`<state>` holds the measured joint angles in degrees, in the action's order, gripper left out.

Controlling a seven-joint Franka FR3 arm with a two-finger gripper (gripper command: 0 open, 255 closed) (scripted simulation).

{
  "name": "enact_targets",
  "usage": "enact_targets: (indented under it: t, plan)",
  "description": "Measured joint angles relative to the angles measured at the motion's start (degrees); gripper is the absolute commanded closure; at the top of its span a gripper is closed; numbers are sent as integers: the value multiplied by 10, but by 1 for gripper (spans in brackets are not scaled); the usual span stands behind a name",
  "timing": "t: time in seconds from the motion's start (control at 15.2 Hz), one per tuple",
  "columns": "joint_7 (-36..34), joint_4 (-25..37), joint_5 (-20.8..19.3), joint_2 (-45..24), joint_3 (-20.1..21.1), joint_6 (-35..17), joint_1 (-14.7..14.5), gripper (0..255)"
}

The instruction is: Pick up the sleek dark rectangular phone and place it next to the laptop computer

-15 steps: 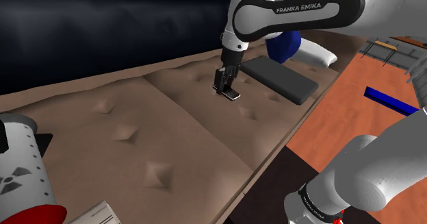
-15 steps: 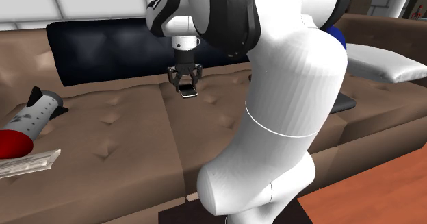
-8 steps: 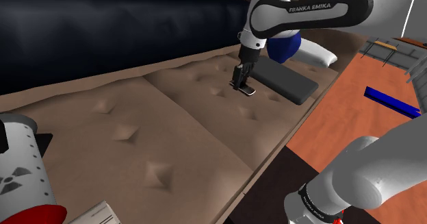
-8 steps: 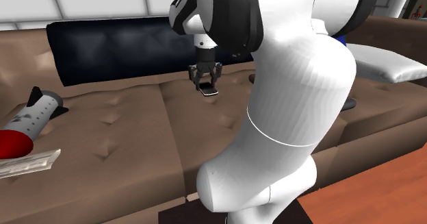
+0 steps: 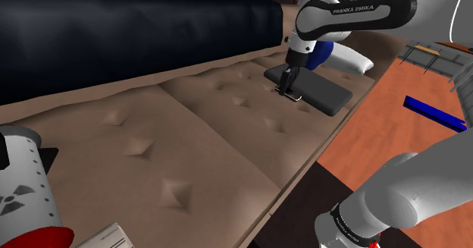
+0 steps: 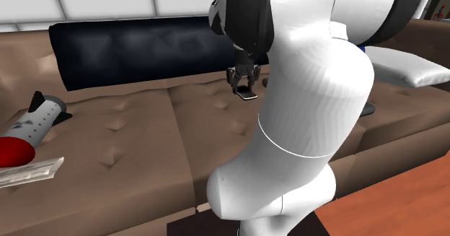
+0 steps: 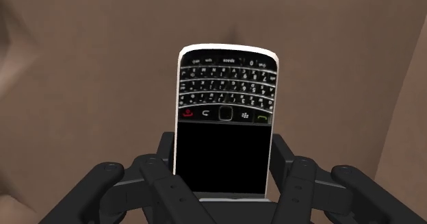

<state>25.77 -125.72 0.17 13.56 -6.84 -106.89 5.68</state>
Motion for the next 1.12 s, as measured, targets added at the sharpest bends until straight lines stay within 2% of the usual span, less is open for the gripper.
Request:
enact_targets:
  t: [0.53, 1.12]
  plan:
    - [110, 29, -22, -23, -70, 7, 49, 255]
    - [132, -4, -21, -51, -84, -54, 56, 255]
